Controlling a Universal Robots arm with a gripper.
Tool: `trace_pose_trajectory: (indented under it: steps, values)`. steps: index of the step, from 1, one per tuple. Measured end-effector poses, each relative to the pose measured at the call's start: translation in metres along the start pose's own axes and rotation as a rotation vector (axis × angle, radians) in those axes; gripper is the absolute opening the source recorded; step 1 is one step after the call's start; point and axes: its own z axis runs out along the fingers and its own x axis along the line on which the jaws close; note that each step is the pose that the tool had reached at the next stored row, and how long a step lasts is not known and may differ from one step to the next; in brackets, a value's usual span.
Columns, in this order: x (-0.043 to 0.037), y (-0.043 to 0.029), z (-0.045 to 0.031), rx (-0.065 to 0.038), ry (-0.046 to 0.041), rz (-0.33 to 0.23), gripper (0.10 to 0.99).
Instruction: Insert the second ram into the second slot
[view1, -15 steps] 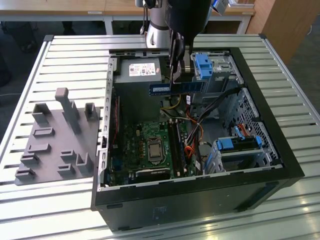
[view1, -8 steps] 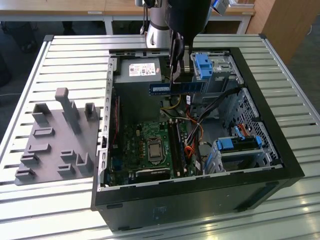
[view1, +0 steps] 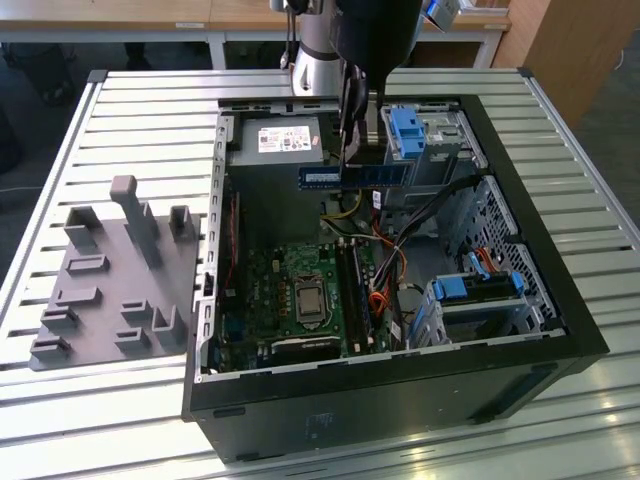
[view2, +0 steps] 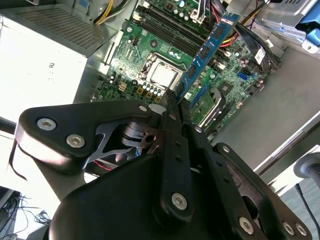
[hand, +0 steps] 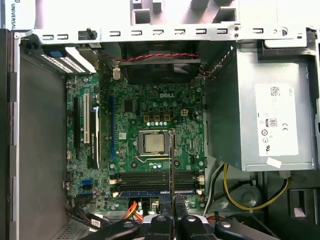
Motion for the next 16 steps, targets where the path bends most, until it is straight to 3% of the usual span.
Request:
trace_pose_trajectory:
  steps: [16]
  values:
    - [0.0,0.0,0.0,0.0,-0.0016,0.043,0.137]
